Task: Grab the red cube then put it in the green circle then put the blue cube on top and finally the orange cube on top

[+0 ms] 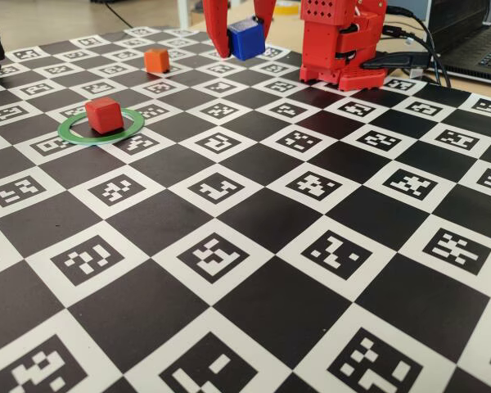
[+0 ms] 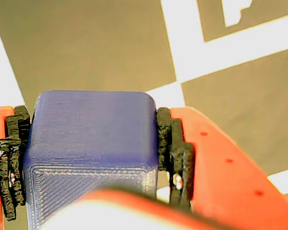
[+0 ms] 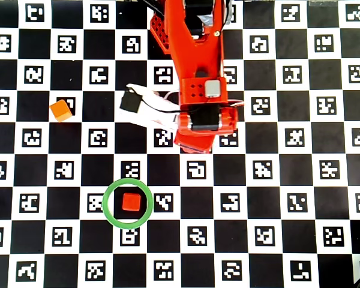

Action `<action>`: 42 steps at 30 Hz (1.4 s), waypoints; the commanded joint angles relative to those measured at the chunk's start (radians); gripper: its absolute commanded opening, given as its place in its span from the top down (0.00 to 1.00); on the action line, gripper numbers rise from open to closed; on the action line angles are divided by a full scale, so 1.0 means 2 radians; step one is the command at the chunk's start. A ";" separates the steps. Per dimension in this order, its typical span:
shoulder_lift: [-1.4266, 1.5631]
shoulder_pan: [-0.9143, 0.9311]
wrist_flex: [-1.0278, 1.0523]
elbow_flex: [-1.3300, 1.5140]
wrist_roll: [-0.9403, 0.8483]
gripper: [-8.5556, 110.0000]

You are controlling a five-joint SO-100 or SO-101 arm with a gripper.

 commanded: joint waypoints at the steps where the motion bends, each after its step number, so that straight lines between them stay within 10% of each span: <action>1: 0.061 0.019 0.017 -0.049 -0.026 0.92; 42: -0.176 0.104 0.045 -0.364 -0.220 0.92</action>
